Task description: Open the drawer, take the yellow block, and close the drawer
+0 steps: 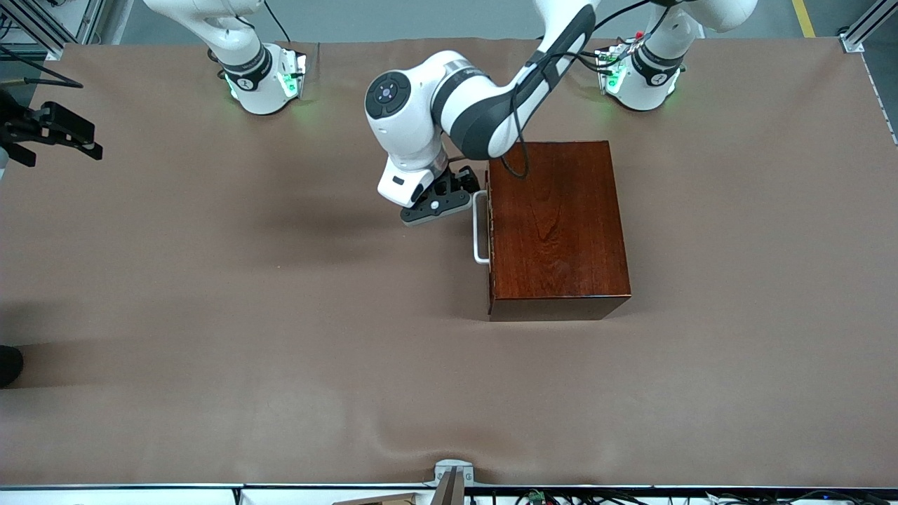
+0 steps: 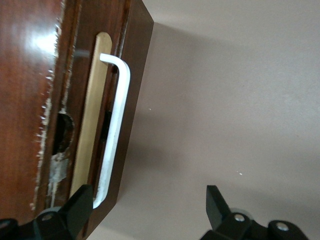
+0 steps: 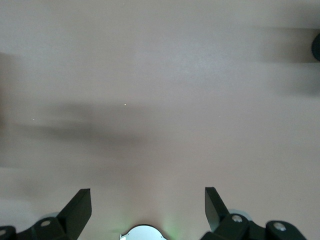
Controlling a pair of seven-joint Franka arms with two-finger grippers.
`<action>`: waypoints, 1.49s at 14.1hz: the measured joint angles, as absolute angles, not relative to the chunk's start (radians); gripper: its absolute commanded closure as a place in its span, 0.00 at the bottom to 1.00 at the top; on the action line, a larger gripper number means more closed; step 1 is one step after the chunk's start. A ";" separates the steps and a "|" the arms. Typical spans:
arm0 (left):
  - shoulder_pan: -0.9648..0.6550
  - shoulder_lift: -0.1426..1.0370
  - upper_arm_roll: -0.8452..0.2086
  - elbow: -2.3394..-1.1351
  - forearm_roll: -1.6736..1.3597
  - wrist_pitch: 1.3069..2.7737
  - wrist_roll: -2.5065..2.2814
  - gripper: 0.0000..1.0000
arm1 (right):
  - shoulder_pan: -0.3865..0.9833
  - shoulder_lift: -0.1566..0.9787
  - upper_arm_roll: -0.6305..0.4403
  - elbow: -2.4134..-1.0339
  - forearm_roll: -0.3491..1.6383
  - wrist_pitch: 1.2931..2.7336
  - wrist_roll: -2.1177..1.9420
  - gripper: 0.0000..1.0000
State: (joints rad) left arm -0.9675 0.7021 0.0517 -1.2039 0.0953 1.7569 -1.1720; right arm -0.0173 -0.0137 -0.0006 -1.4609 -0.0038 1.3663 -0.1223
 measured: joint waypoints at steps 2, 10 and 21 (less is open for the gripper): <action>-0.976 0.723 0.060 -1.204 0.095 1.760 -1.178 0.00 | -0.017 -0.014 -0.001 -1.458 -0.005 1.367 -0.122 0.00; -0.995 0.764 0.072 -1.205 0.183 1.758 -1.160 0.00 | -0.017 -0.014 -0.001 -1.456 -0.005 1.367 -0.122 0.00; -0.995 0.785 0.075 -1.208 0.200 1.755 -0.943 0.00 | -0.017 -0.014 -0.001 -1.456 -0.006 1.367 -0.122 0.00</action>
